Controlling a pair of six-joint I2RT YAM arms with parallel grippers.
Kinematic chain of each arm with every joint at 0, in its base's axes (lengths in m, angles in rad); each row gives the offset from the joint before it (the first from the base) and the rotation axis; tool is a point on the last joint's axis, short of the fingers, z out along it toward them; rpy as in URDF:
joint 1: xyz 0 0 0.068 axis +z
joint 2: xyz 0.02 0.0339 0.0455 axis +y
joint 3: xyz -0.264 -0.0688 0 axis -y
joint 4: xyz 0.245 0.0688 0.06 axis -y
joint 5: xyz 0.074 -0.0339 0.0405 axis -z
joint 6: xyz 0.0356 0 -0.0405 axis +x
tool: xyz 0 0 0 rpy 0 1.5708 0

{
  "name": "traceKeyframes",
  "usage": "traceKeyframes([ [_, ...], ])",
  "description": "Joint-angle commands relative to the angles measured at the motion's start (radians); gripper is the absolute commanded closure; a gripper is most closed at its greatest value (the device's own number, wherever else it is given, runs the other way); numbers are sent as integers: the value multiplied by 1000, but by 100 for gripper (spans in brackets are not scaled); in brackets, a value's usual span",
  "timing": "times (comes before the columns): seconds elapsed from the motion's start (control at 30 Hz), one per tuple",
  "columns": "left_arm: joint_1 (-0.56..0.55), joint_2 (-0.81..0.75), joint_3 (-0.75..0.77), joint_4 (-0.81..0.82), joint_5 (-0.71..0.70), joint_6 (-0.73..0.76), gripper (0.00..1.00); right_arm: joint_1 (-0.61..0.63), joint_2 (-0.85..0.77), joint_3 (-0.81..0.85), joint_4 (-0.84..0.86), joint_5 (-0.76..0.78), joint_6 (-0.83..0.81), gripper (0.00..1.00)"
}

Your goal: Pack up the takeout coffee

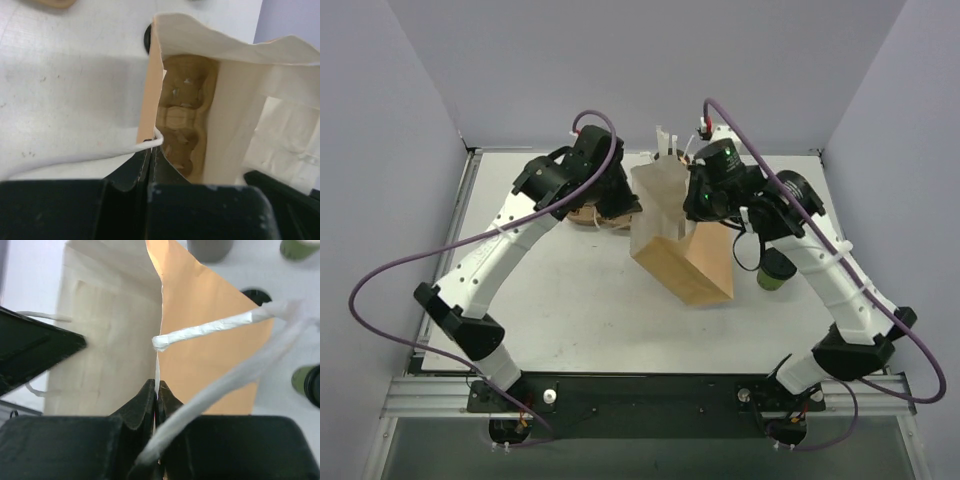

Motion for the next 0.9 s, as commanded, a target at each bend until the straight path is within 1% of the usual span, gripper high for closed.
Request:
traceKeyframes([
  [0.0,24,-103,-370,98,149,-49,100,-34,11,-282,5,-130,26,100],
  [0.03,19,-105,-382,117,147,-61,100,-34,20,-292,10,-131,30,100],
  [0.07,16,-100,-367,106,144,-58,100,-30,23,-258,7,-131,25,100],
  [0.1,13,-91,-285,93,131,-52,100,-25,16,-226,10,-107,17,100],
  [0.13,12,-85,-237,52,96,-36,100,-21,6,-189,7,-87,8,100],
  [0.2,13,-77,-163,21,57,-20,100,-19,-8,-61,-16,-49,-15,100],
  [0.23,16,-80,-146,20,51,-9,100,-18,-9,-28,-21,-47,-19,100],
  [0.3,22,-94,-182,33,48,-8,100,-10,-17,10,-22,-55,-21,100],
  [0.33,30,-98,-248,62,55,-9,100,5,-17,12,-18,-61,-20,100],
  [0.37,32,-104,-279,80,71,-9,100,19,-17,8,-7,-58,-18,100],
  [0.43,32,-109,-351,118,83,-11,100,35,-12,-60,16,-65,-7,100],
  [0.5,27,-103,-347,117,127,-11,100,21,-5,-133,47,-84,-6,100],
  [0.53,16,-108,-328,102,135,-11,100,-8,-6,-223,57,-70,-4,100],
  [0.57,-17,-126,-280,93,96,-8,100,-25,-11,-271,96,-71,-6,100],
  [0.6,-30,-137,-263,85,56,0,100,-48,-12,-310,119,-85,-6,100],
  [0.63,-27,-152,-261,73,45,4,100,-68,-9,-353,136,-110,-3,100],
  [0.7,36,-187,-316,79,25,27,100,-50,3,-329,147,-153,3,100],
  [0.73,65,-193,-357,88,35,34,100,-30,11,-274,144,-153,8,100],
  [0.77,120,-204,-426,102,61,40,100,31,15,-232,136,-135,5,100],
  [0.8,133,-204,-454,126,87,47,100,54,20,-195,125,-124,2,100],
  [0.87,133,-201,-471,139,88,52,100,88,25,-129,105,-105,-1,100],
])
